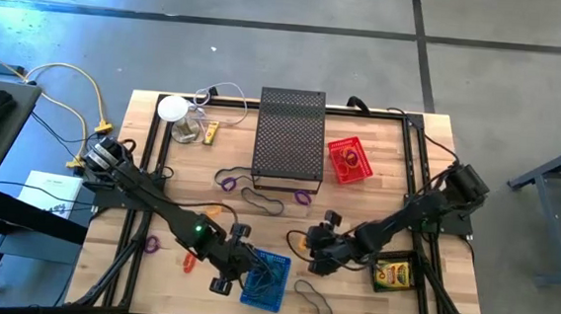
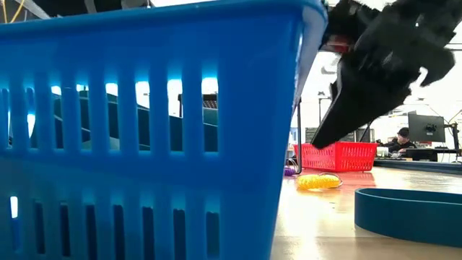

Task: Pick & Place Office Desk Supplies
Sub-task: Put the yellow spring keychain into the red bin

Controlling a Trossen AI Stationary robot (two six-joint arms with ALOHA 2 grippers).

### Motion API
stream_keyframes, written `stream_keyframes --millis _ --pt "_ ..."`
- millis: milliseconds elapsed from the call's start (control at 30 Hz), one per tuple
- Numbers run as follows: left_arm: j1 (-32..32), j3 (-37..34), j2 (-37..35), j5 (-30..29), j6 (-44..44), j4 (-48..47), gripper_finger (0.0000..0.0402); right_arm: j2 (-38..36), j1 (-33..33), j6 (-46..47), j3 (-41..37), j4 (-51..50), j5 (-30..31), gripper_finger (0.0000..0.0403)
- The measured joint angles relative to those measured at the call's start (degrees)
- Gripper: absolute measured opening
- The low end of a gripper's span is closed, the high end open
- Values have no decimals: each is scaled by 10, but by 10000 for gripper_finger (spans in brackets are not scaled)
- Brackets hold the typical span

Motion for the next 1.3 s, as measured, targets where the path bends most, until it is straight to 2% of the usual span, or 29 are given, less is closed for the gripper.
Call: stream_keyframes --millis 567,733,933,1300 --pt "-19 0 0 0 17 0 122 13 -28 -77 0 3 -37 158" --pt "-28 0 0 0 30 0 122 13 -28 -60 -26 10 -39 158" --pt "-38 0 0 1 45 2 122 13 -42 -35 -39 18 -10 158" --pt "-38 0 0 1 45 2 122 9 -70 6 -83 69 -70 157"
